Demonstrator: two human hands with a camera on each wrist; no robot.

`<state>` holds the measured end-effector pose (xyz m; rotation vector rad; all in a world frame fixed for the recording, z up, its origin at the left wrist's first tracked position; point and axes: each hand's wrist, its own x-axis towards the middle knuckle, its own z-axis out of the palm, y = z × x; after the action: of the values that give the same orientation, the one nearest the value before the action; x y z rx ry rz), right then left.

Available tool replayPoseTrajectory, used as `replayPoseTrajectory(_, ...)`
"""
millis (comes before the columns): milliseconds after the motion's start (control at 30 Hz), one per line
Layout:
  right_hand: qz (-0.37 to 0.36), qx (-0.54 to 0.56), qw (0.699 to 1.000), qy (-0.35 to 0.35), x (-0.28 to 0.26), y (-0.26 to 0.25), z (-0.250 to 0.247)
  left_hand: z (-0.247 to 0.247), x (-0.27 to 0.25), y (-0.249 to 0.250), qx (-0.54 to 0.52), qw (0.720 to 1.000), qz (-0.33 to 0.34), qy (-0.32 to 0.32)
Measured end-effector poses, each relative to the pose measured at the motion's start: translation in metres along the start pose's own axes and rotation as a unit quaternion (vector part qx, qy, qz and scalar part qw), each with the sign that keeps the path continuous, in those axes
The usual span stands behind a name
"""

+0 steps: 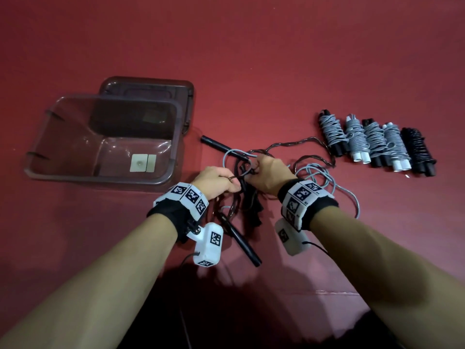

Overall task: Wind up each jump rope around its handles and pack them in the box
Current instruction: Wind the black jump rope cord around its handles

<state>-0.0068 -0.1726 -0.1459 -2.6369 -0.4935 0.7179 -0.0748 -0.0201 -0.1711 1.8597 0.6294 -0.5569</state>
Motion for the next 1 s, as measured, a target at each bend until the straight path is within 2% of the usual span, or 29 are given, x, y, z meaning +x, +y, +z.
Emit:
replayPoseTrajectory(67, 0.019, 0.018, 0.999, -0.022, -0.002, 0.005, 0.009, -0.003, 0.0, 0.001, 0.006, 1.0, -0.007, 0.002)
replayPoseTrajectory(100, 0.034, 0.009, 0.999, -0.008, -0.003, 0.006, 0.016, -0.005, 0.001, 0.001, -0.016, 0.999, -0.017, 0.025)
replayPoseTrajectory(200, 0.047, -0.095, 0.994, 0.001, -0.008, 0.004, 0.034, -0.011, 0.003, 0.003, -0.09, 0.991, -0.03, 0.095)
replayPoseTrajectory(300, 0.063, -0.139, 0.988, -0.024, -0.01, -0.001, 0.045, -0.011, 0.0, 0.006, -0.145, 0.985, -0.017, 0.089)
replayPoseTrajectory(400, 0.059, -0.086, 0.994, -0.034, -0.009, -0.003, 0.043, -0.008, -0.006, 0.014, -0.189, 0.975, -0.006, 0.118)
replayPoseTrajectory(500, 0.025, -0.031, 0.997, -0.064, -0.014, 0.002, 0.036, -0.005, -0.007, 0.021, -0.175, 0.973, 0.03, 0.147)
replayPoseTrajectory(600, -0.041, 0.027, 0.999, -0.021, -0.026, 0.007, 0.026, -0.009, -0.013, 0.027, -0.171, 0.966, 0.101, 0.168)
replayPoseTrajectory(700, -0.094, 0.092, 0.99, 0.058, -0.038, 0.012, 0.018, -0.018, -0.02, 0.04, -0.192, 0.955, 0.168, 0.153)
replayPoseTrajectory(833, -0.145, 0.126, 0.973, 0.126, -0.051, 0.017, 0.006, -0.032, -0.021, 0.049, -0.106, 0.964, 0.233, 0.078)
replayPoseTrajectory(933, -0.148, 0.161, 0.966, 0.135, -0.057, 0.023, -0.002, -0.039, -0.032, 0.052, -0.033, 0.97, 0.24, -0.024)
replayPoseTrajectory(1000, -0.139, 0.162, 0.967, 0.136, -0.06, 0.028, -0.004, -0.041, -0.038, 0.054, 0.052, 0.971, 0.228, -0.047)
